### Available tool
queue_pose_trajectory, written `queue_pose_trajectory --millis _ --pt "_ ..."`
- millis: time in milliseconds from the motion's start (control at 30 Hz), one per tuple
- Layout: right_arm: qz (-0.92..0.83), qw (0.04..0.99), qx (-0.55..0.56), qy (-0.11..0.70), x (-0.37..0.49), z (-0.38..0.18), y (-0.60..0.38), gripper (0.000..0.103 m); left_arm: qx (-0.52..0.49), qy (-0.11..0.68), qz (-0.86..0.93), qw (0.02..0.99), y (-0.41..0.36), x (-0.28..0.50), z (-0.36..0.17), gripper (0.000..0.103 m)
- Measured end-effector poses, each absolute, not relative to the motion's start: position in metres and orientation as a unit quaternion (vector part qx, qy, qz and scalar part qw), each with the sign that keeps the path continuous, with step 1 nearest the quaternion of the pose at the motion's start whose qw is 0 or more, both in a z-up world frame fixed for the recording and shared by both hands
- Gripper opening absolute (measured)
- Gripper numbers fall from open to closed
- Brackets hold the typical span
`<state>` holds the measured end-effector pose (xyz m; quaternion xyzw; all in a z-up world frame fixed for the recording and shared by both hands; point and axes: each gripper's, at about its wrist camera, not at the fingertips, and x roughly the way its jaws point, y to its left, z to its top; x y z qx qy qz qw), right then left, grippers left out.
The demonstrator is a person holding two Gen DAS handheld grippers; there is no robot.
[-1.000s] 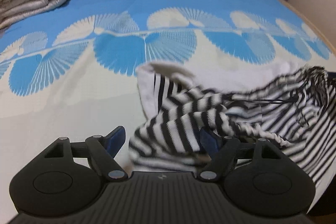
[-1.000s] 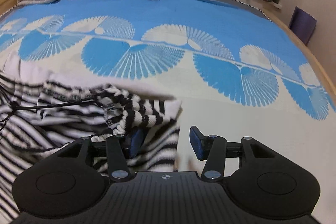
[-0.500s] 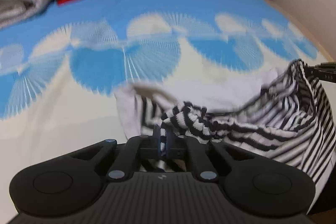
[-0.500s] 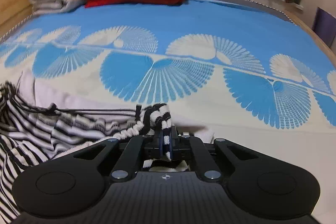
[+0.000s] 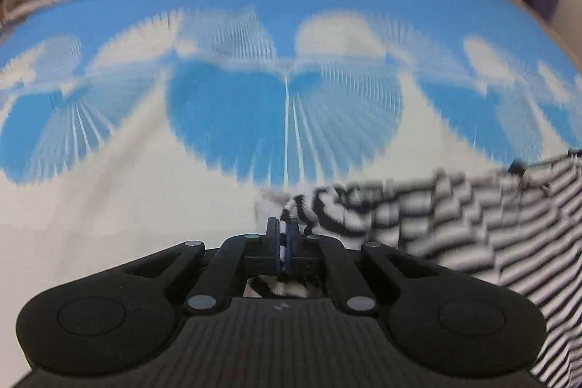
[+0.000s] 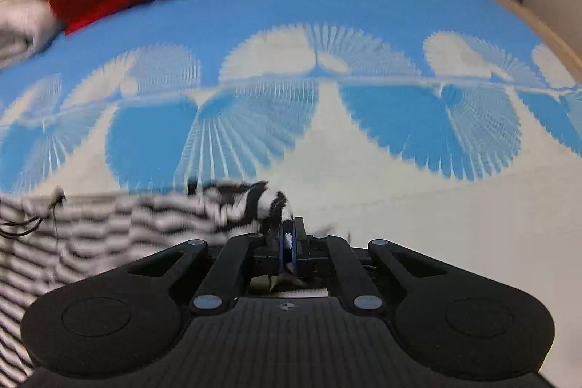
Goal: Fold small clothes
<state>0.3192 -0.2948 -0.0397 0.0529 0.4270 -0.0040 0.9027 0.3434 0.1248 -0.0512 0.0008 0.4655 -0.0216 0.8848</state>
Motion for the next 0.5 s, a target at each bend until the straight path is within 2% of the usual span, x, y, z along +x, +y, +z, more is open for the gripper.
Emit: queue_pose_trajectory --millis 100,167,233,300,333,367,400,433,467,500 --pt "-0.008 0.940 0.097 0.326 0.313 -0.008 -0.303 0.003 -0.058 0.384 -0.008 0.922 0.140 0.338 -0.023 0.002" --pt "-0.025 0.949 0.098 0.300 0.310 -0.004 -0.305 0.003 -0.053 0.367 0.000 0.929 0.134 0.342 -0.022 0.003" --pt "-0.037 0.939 0.082 0.333 0.318 -0.017 -0.301 0.003 0.004 0.423 0.002 0.906 0.116 0.352 -0.047 0.003" --pt "-0.024 0.898 0.044 0.438 0.333 -0.054 -0.291 0.005 0.055 0.513 -0.020 0.856 0.100 0.357 -0.086 0.007" --pt "-0.024 0.874 0.020 0.484 0.334 -0.071 -0.286 0.006 0.088 0.489 -0.022 0.867 0.094 0.350 -0.084 0.010" --pt "-0.023 0.862 -0.004 0.506 0.333 -0.080 -0.282 0.006 0.119 0.481 -0.020 0.868 0.088 0.349 -0.078 0.015" --pt "-0.018 0.868 -0.019 0.496 0.329 -0.077 -0.279 0.007 0.119 0.476 -0.015 0.871 0.088 0.346 -0.071 0.025" --pt "-0.016 0.875 -0.031 0.483 0.326 -0.070 -0.277 0.014 0.102 0.469 -0.011 0.877 0.093 0.344 -0.062 0.033" --pt "-0.020 0.882 -0.029 0.469 0.322 -0.062 -0.280 0.017 0.080 0.463 -0.008 0.883 0.101 0.340 -0.055 0.049" --pt "-0.025 0.888 -0.015 0.460 0.316 -0.055 -0.283 0.020 0.051 0.459 -0.007 0.887 0.112 0.335 -0.047 0.056"
